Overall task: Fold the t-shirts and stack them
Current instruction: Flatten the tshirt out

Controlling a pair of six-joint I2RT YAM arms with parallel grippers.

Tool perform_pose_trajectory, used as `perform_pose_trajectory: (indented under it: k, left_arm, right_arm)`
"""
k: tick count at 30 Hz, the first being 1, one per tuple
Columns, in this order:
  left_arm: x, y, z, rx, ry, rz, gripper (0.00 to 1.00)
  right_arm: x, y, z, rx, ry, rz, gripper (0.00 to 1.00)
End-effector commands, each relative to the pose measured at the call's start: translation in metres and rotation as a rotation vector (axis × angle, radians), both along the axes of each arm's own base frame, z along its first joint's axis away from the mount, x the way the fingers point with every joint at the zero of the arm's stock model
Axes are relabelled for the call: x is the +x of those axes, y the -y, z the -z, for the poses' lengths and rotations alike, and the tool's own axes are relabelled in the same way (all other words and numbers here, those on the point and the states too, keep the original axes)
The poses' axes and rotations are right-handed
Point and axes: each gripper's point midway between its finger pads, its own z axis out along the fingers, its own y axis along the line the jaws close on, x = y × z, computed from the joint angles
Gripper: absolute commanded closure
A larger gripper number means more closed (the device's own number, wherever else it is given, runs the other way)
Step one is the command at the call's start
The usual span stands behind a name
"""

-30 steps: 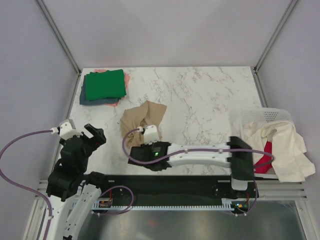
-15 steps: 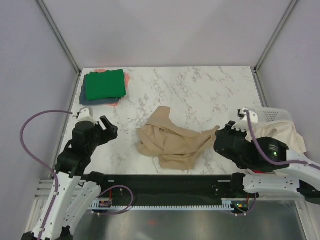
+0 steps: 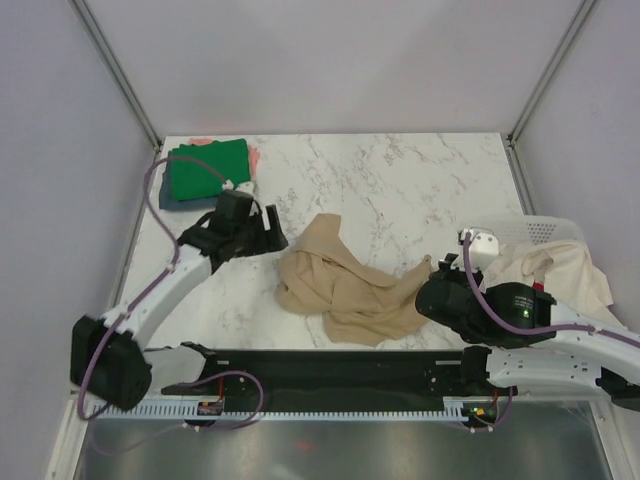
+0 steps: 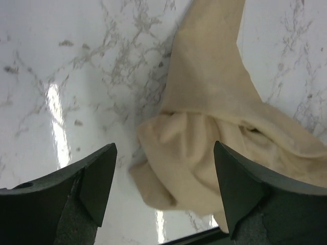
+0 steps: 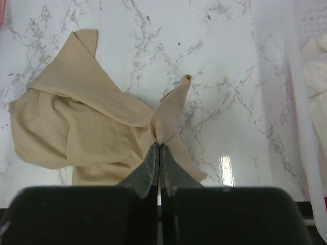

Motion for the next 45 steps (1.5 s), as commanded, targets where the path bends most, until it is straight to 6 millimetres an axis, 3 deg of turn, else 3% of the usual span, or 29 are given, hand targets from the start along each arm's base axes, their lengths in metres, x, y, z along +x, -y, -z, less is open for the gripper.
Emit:
perform_pose_trajectory:
  k: [1, 2, 3, 4, 5, 6, 7, 8, 11, 14, 19, 20, 23, 27, 28, 31, 32, 34, 35, 36, 39, 40, 41, 42, 43, 45]
  left_arm:
    - [0.064, 0.027, -0.007, 0.030, 0.084, 0.066, 0.16]
    - [0.084, 0.038, -0.016, 0.018, 0.105, 0.086, 0.16]
    - [0.094, 0.045, -0.011, 0.022, 0.091, 0.106, 0.16]
    - [0.105, 0.052, 0.021, 0.053, 0.018, 0.126, 0.16]
    - [0.122, 0.062, 0.012, 0.031, 0.034, 0.144, 0.16]
    - [0.130, 0.069, 0.017, 0.029, 0.025, 0.158, 0.16]
    - [0.138, 0.073, 0.047, 0.048, -0.037, 0.168, 0.16]
    - [0.154, 0.083, 0.039, 0.035, -0.016, 0.180, 0.16]
    - [0.166, 0.095, 0.076, 0.045, -0.111, 0.212, 0.17]
    - [0.162, 0.106, 0.104, 0.055, -0.170, 0.233, 0.18]
    - [0.146, 0.134, 0.124, 0.066, -0.202, 0.294, 0.28]
    - [0.146, 0.137, 0.124, 0.068, -0.201, 0.302, 0.32]
    - [0.144, 0.139, 0.130, 0.079, -0.216, 0.298, 0.96]
    - [0.147, 0.127, 0.086, 0.087, -0.152, 0.236, 0.98]
    - [0.150, 0.120, 0.045, 0.074, -0.078, 0.212, 0.98]
    - [0.149, 0.086, -0.030, 0.083, 0.033, 0.125, 0.98]
    - [0.146, 0.067, -0.092, 0.072, 0.155, 0.067, 0.98]
    - [0.135, 0.025, -0.138, 0.075, 0.217, -0.022, 0.98]
    - [0.118, 0.001, -0.188, 0.047, 0.320, -0.070, 0.98]
    - [0.112, -0.029, -0.198, 0.056, 0.329, -0.127, 0.98]
    - [0.076, -0.075, -0.232, 0.076, 0.394, -0.203, 0.98]
    - [0.066, -0.092, -0.229, 0.094, 0.375, -0.235, 0.98]
    - [0.059, -0.098, -0.219, 0.106, 0.352, -0.232, 0.98]
    - [0.044, -0.106, -0.225, 0.123, 0.380, -0.233, 0.98]
    - [0.036, -0.113, -0.221, 0.140, 0.374, -0.247, 0.98]
    - [0.020, -0.122, -0.216, 0.162, 0.388, -0.281, 0.98]
  right_arm:
    - [0.002, -0.018, 0.012, -0.008, -0.009, -0.054, 1.00]
    - [0.002, -0.022, 0.017, -0.022, -0.021, -0.058, 1.00]
    - [0.001, -0.025, 0.021, -0.025, -0.031, -0.065, 1.00]
    - [0.002, -0.026, 0.024, -0.032, -0.036, -0.062, 1.00]
    - [0.001, -0.028, 0.029, -0.044, -0.046, -0.061, 1.00]
    - [0.001, -0.029, 0.031, -0.047, -0.048, -0.064, 1.00]
    - [0.001, -0.029, 0.036, -0.055, -0.056, -0.067, 1.00]
    - [0.001, -0.031, 0.036, -0.055, -0.056, -0.071, 1.00]
    - [0.000, -0.033, 0.038, -0.050, -0.059, -0.086, 1.00]
    - [0.000, -0.031, 0.038, -0.051, -0.055, -0.090, 1.00]
    - [0.001, -0.024, 0.037, -0.051, -0.034, -0.082, 1.00]
    - [0.001, -0.023, 0.036, -0.049, -0.029, -0.079, 1.00]
    - [0.001, -0.024, 0.037, -0.053, -0.030, -0.078, 1.00]
    - [0.005, -0.028, 0.040, -0.065, -0.019, -0.079, 1.00]
    - [0.008, -0.027, 0.040, -0.102, -0.011, -0.078, 1.00]
    - [0.024, -0.022, 0.030, -0.175, -0.007, -0.032, 1.00]
    - [0.030, -0.018, 0.026, -0.196, -0.005, -0.015, 1.00]
    - [0.051, -0.012, 0.010, -0.243, -0.006, -0.002, 1.00]
    - [0.060, -0.012, 0.005, -0.250, -0.007, -0.017, 1.00]
    - [0.080, -0.013, -0.011, -0.220, 0.005, -0.020, 1.00]
    - [0.112, 0.003, -0.044, -0.210, 0.022, 0.012, 1.00]
    - [0.129, 0.023, -0.074, -0.194, 0.054, 0.083, 1.00]
    - [0.132, 0.032, -0.087, -0.216, 0.059, 0.082, 1.00]
    - [0.136, 0.042, -0.104, -0.207, 0.084, 0.104, 1.00]
    - [0.139, 0.058, -0.139, -0.177, 0.147, 0.157, 1.00]
    - [0.135, 0.069, -0.166, -0.182, 0.182, 0.168, 1.00]
